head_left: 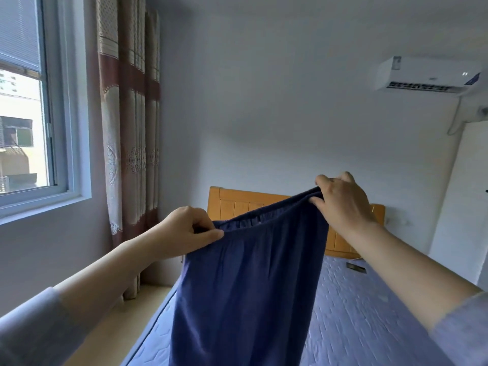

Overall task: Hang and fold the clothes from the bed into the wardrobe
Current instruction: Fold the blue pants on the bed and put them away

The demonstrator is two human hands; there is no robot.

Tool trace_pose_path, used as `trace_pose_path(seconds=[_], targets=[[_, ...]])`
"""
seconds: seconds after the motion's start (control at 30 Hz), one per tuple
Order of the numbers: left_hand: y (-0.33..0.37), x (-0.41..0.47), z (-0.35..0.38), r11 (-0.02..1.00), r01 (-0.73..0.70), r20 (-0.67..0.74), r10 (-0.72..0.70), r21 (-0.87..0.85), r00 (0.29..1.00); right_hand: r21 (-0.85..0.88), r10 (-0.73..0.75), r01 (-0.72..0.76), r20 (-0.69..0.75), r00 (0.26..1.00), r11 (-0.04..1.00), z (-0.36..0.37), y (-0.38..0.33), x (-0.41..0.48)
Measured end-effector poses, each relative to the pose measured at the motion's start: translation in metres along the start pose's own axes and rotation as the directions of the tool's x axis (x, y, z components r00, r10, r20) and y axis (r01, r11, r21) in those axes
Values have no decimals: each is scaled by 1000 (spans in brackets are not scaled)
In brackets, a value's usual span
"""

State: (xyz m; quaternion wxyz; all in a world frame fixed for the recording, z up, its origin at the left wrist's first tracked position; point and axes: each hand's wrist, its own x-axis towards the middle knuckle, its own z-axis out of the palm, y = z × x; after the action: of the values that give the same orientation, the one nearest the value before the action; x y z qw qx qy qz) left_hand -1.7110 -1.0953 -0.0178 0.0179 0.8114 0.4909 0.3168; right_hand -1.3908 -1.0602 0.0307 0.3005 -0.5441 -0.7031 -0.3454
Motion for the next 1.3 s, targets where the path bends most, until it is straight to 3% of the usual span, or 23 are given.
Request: trace_pose_path(seconds=[0.1,0.23,0.33,0.5,0.77,1.07,1.2,1.3], targets=[[2,-2,-3,999,-50,-30,50,13,998,2,38,-38,40,998,999,1,2,3],[5,1,-9,993,-113,-270,98,-41,958,78,75,-80,70,995,994,2,7,2],[6,4,-14,989,-142,-356,115,-49,927,179,102,-115,83,991,977,1,8,1],[-4,9,-19,996,-49,-469,7,-77,883,394,108,-182,203,973,901,-3,10,0],[-14,19,-28,965,36,-493,-164,-260,854,273,16,-60,158,987,960,-8,3,3],[-6,25,-35,819,-29,-368,-225,-573,902,207,57,-135,345,937,969,0,4,8],[-4,25,-37,835,22,-335,-244,-549,910,438,94,-260,364,926,861,1,13,10],[-6,23,-39,853,45,-383,-279,-520,881,632,85,-401,468,879,663,-1,18,10]])
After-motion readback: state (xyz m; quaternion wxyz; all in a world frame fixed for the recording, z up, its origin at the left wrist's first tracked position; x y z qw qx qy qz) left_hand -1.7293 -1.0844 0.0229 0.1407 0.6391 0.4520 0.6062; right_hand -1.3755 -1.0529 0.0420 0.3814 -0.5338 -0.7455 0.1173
